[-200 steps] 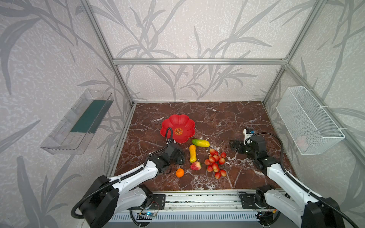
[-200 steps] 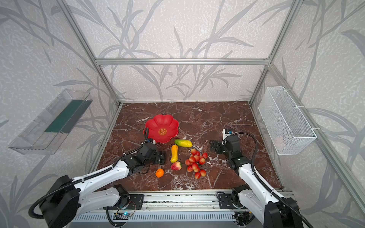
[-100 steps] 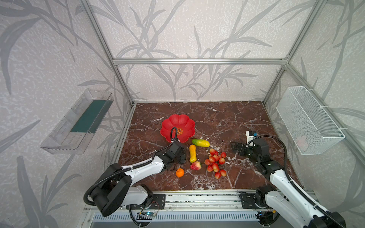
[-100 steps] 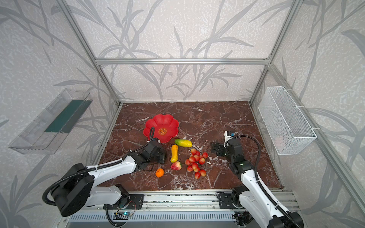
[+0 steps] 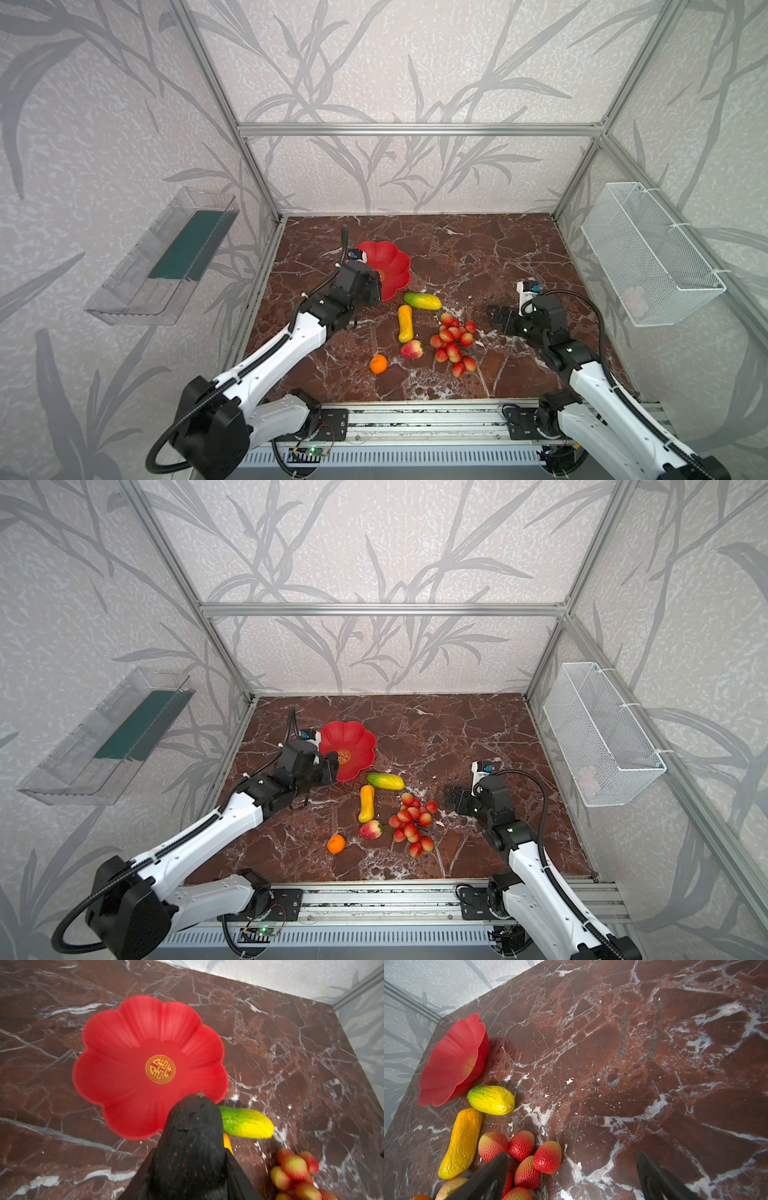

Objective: Place and organize the fake fruits in the fruit bowl
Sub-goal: 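Carry the avocado into the red bowl and release with left gripper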

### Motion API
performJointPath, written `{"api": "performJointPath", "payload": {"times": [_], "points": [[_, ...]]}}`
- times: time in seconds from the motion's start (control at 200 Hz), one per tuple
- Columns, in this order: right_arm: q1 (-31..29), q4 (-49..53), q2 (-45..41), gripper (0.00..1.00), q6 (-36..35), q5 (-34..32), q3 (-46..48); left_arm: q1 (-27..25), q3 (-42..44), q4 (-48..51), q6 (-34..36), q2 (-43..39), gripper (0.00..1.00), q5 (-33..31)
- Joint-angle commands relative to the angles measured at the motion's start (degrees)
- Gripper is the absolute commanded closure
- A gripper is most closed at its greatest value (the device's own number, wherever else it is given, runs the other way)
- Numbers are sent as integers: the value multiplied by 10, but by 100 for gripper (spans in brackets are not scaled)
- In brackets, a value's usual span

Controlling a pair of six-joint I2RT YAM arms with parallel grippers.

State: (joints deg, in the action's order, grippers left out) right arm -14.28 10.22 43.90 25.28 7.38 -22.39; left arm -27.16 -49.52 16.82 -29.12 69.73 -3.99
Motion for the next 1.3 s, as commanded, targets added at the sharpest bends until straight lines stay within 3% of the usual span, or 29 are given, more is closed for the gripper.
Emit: {"api": "performJointPath", "payload": {"times": [0.0,0.23,0.48,0.695,0.87,1.035,1.295], "points": [[-13,42,-16,5,-3,-8,-22,39,-32,-32,27,66,59,43],[-44,88,-40,7,6,-19,-24,59,-145,-14,35,236,59,49],[-75,107,-63,10,19,-26,-14,85,-234,37,27,364,57,85],[-85,130,-56,12,4,-38,-38,86,-260,49,25,396,35,93],[-119,144,-25,13,-19,-69,-88,87,-250,37,33,333,28,87],[-191,129,37,14,-23,-104,-135,87,-217,17,53,203,25,69],[-352,66,224,15,-8,-173,-236,88,-12,-20,40,-75,17,10]]}}
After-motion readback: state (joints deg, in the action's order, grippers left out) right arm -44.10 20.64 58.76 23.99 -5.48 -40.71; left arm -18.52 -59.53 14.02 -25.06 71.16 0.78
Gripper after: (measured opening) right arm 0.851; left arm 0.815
